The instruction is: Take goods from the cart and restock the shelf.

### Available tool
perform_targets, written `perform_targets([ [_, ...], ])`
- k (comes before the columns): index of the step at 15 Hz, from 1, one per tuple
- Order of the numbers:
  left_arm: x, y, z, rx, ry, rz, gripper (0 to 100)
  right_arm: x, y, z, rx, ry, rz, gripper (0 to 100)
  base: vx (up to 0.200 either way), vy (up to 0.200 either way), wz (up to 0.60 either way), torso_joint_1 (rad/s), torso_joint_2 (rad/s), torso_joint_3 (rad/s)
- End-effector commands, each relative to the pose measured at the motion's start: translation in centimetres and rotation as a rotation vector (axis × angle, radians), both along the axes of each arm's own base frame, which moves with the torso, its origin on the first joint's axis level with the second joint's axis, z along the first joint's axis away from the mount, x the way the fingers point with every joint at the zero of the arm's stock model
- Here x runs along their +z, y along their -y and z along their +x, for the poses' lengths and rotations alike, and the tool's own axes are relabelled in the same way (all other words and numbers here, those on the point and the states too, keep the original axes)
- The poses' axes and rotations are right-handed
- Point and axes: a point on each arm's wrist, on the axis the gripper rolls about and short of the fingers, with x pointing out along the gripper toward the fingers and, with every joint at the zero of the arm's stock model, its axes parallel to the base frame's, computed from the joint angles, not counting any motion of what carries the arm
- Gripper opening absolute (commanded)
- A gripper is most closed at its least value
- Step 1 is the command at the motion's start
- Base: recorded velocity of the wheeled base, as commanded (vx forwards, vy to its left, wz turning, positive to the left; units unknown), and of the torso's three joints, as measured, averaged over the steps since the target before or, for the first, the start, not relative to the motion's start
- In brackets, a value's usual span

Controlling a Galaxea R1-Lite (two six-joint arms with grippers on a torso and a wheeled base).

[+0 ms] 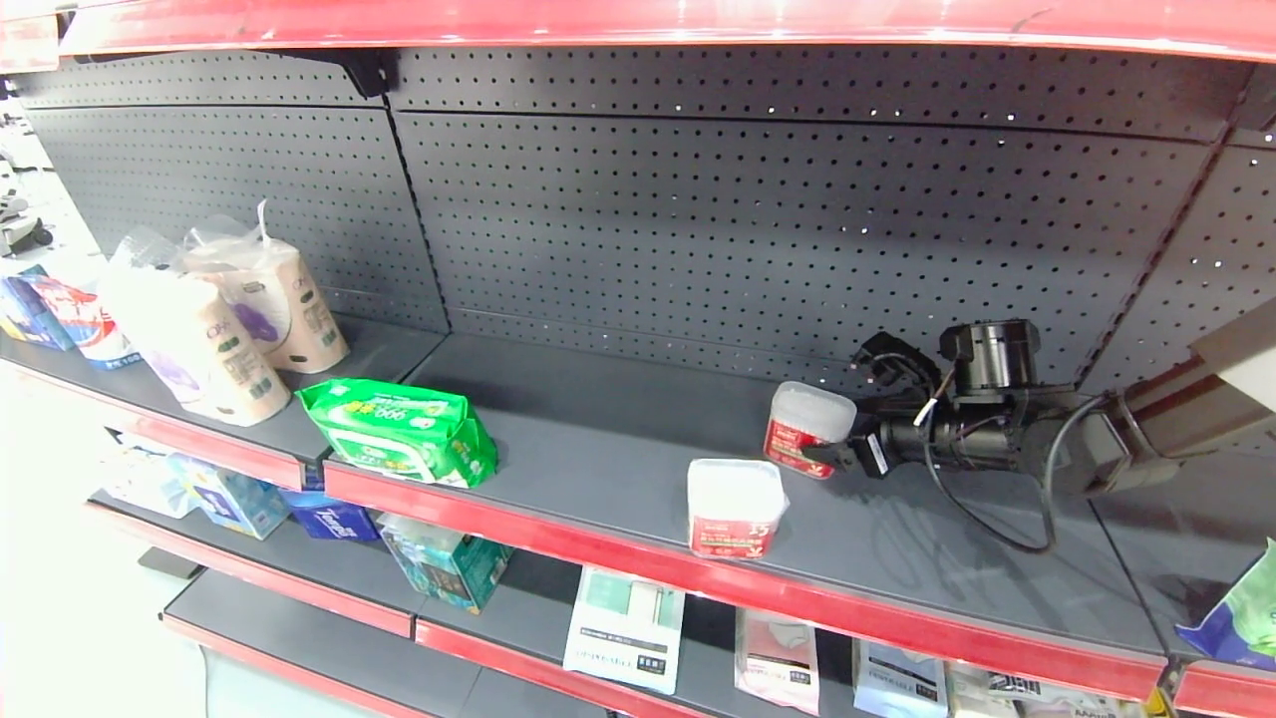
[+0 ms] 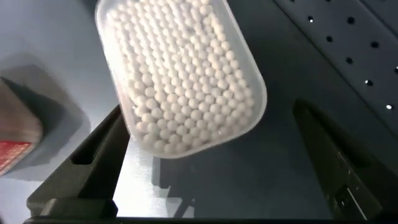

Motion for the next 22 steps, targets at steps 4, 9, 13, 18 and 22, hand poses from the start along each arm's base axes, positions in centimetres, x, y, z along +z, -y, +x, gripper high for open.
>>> perform_targets([
  [4, 0.0, 0.0, 0.0, 0.0, -0.001, 0.0, 100, -0.1, 0.6, 0.0, -0.029, -0.003, -0.009, 100, 0.0, 0.0, 0.0, 0.0, 0.0, 0.0],
  [9, 0.0, 0.0, 0.0, 0.0, -0.001, 0.0, 100, -0.1, 1.7, -1.3, -0.056, -0.029, -0.013, 100, 0.0, 0.0, 0.0, 0.0, 0.0, 0.0],
  [13, 0.0, 0.0, 0.0, 0.0, -0.001, -0.001, 100, -0.2, 4.4, -1.2, -0.186, -0.038, -0.027, 100, 0.0, 0.0, 0.0, 0.0, 0.0, 0.0],
  [18, 0.0, 0.0, 0.0, 0.0, -0.001, -0.003, 100, -0.1, 4.7, 0.3, -0.241, -0.014, -0.034, 100, 0.0, 0.0, 0.0, 0.0, 0.0, 0.0],
  [22, 0.0, 0.0, 0.0, 0.0, -0.001, -0.003, 100, 0.3, 4.0, 1.1, -0.229, 0.008, -0.026, 100, 0.0, 0.0, 0.0, 0.0, 0.0, 0.0],
])
